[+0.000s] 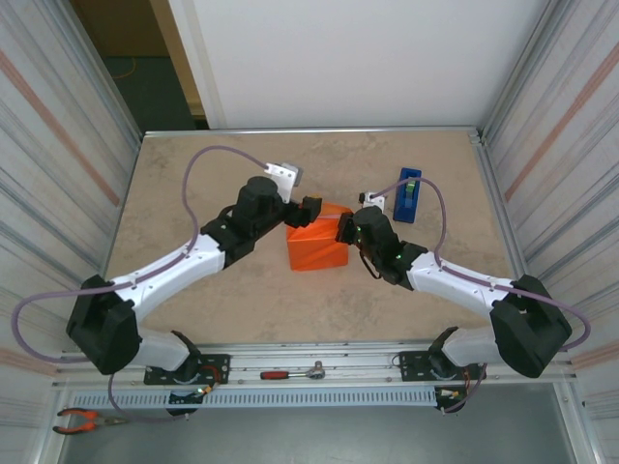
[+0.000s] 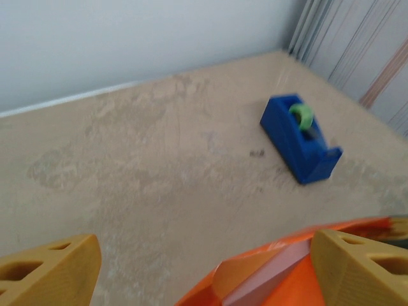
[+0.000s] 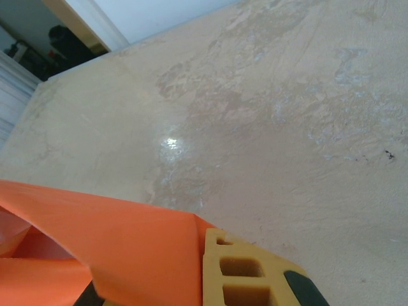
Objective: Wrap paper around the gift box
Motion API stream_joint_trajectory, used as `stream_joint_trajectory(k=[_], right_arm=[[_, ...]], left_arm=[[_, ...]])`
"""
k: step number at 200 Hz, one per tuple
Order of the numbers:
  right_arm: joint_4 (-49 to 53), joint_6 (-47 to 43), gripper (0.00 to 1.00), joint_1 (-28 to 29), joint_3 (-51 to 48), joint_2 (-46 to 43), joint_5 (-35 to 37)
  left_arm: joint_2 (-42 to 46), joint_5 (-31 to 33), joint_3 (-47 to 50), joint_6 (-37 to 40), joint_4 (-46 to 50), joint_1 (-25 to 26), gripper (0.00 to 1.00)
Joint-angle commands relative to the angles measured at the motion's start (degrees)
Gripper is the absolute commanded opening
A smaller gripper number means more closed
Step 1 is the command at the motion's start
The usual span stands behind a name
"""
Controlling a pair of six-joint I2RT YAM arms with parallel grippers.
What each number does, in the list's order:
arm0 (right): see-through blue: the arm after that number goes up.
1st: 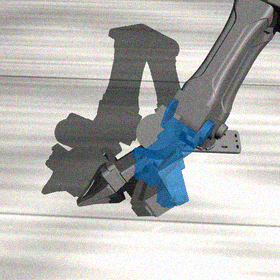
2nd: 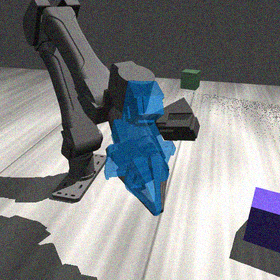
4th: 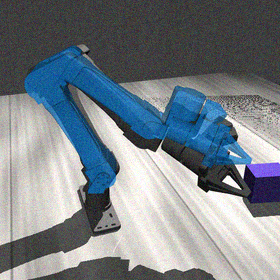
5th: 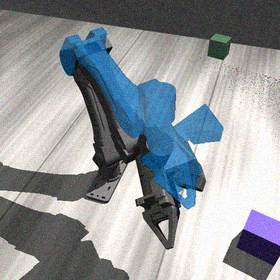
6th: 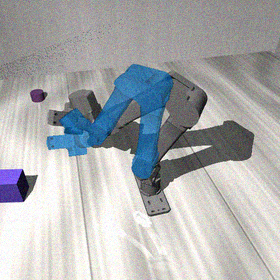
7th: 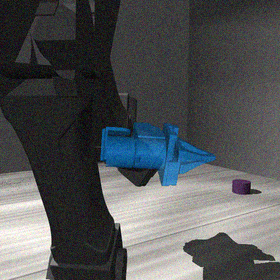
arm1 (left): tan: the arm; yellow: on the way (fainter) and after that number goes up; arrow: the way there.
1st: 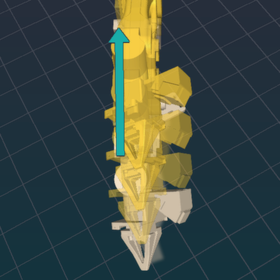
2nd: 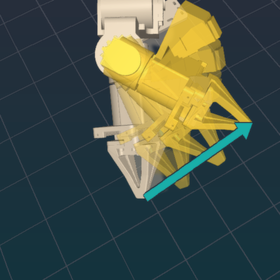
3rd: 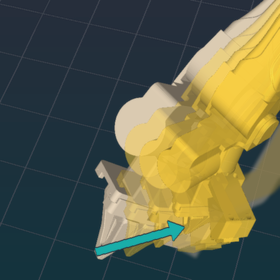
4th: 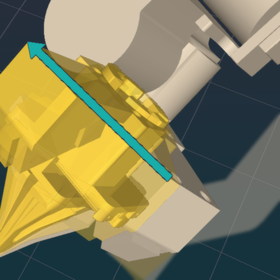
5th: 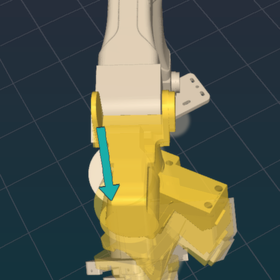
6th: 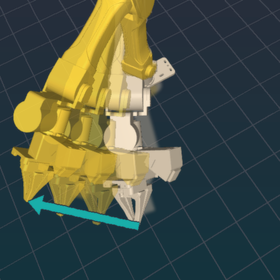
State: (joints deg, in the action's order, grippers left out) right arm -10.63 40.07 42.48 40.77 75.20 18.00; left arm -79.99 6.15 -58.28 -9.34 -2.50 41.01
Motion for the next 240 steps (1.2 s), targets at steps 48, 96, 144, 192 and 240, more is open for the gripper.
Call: stream_joint_trajectory(k=[48,96,144,192,240], right_arm=[[9.4,0.27,0.0,1.45,-0.02,1.92,-3.85],[10.23,1.14,0.0,1.41,-0.12,1.57,-2.91],[10.85,2.15,0.0,1.38,0.16,1.92,-2.37],[11.11,2.46,0.0,1.34,0.52,2.12,-2.4],[11.49,2.46,0.0,1.36,0.89,2.12,-2.74]], left_arm=[[-6.67,5.47,-4.65,3.64,10.37,0.56,0.85],[-8.08,15.61,-9.56,1.49,18.75,0.32,0.85],[-2.61,18.21,-10.79,1.65,22.75,-1.63,0.86],[4.36,17.8,-10.5,2.56,24.0,-5.13,0.87],[15.78,5.36,3.01,3.99,8.19,-4.81,0.87]])
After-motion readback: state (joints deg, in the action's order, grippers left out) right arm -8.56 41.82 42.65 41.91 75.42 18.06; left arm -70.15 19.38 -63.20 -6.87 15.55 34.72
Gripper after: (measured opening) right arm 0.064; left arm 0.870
